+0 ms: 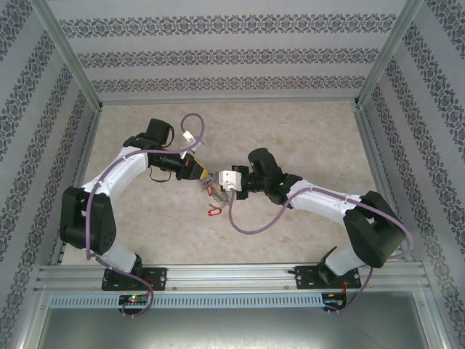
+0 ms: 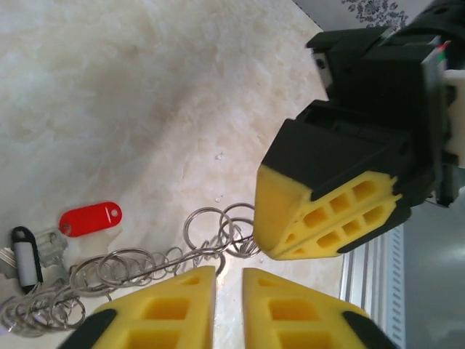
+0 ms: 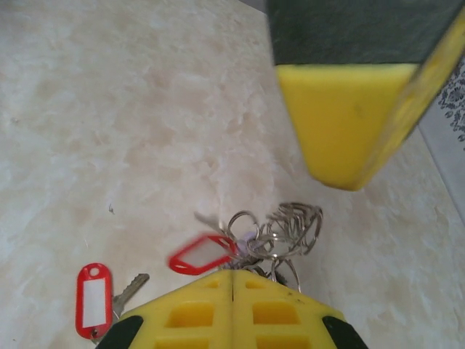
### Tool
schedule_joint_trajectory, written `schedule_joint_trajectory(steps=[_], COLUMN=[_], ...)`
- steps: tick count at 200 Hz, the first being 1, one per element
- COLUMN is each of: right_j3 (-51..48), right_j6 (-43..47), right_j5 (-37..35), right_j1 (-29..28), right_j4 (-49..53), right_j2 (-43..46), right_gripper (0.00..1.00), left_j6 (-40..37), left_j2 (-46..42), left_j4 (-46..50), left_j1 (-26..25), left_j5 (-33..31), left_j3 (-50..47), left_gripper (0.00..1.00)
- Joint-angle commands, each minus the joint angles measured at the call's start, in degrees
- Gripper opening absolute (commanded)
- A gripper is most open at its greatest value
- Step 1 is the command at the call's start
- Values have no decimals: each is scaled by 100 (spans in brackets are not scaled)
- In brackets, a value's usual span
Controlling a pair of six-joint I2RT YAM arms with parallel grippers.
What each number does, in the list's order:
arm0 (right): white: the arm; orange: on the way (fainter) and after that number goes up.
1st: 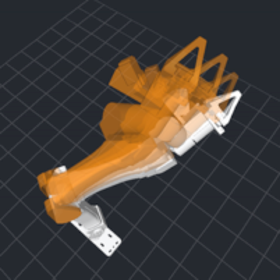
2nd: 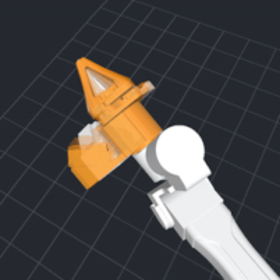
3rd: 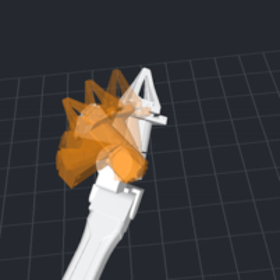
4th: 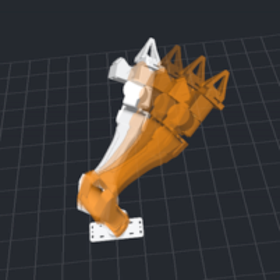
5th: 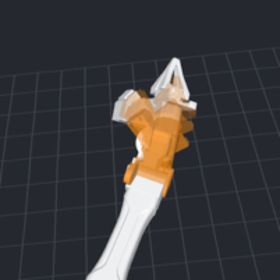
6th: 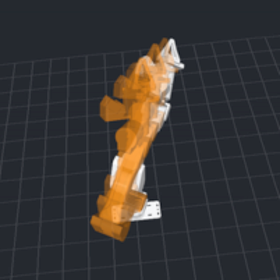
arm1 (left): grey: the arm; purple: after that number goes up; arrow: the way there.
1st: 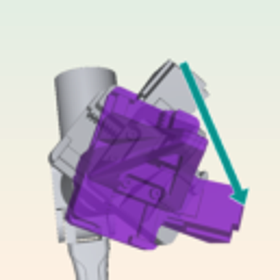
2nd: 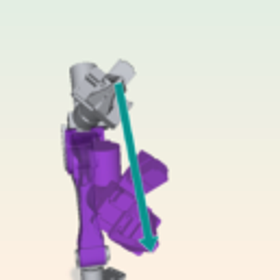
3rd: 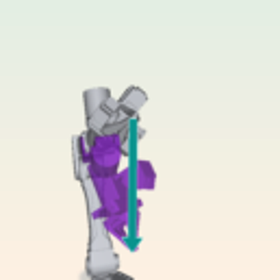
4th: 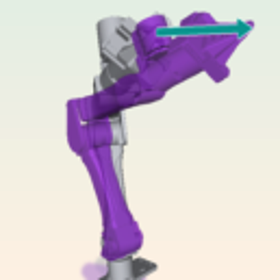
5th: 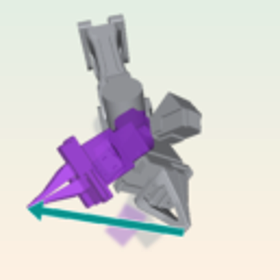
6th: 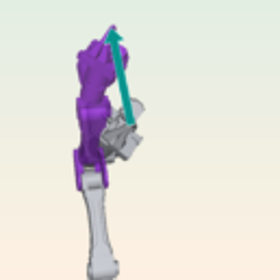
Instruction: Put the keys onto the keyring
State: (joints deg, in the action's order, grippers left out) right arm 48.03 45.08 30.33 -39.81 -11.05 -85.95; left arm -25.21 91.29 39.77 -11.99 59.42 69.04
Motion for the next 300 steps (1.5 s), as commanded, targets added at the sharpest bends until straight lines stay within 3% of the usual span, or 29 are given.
schedule_joint_trajectory(steps=[1,31,56,63,75,100,126,165,196,247,300], right_j3=[-197,-314,-330,-324,-312,-271,-259,-164,-123,-103,-112], right_j6=[-246,-412,-353,-351,-358,-379,-369,-307,-263,-195,-99], right_j5=[305,413,429,432,460,532,603,726,773,799,816], right_j1=[100,224,273,296,323,403,474,502,510,536,545], right_j4=[-171,-361,-357,-368,-365,-335,-345,-253,-165,-83,-23], right_j2=[-16,18,13,13,16,23,28,48,53,94,136], right_gripper=[0,0,0,0,0,0,0,0,0,0,0], left_j6=[36,-432,-352,-357,-622,-1823,-3091,-3984,-4786,-4994,-4557], left_j2=[14,-379,-854,-918,-944,-631,-222,66,630,761,652], left_j4=[-252,-1082,-2993,-3491,-3876,-3026,-1747,-1049,316,713,241], left_j1=[-23,-18,-99,-138,-225,-294,-320,-345,-449,-537,-625], left_j5=[250,428,372,253,-16,-123,-77,55,267,145,-401], left_j3=[52,-593,-1586,-1782,-1914,-1407,-702,-263,454,456,178], left_gripper=[19,22,26,31,33,34,41,42,42,41,40])
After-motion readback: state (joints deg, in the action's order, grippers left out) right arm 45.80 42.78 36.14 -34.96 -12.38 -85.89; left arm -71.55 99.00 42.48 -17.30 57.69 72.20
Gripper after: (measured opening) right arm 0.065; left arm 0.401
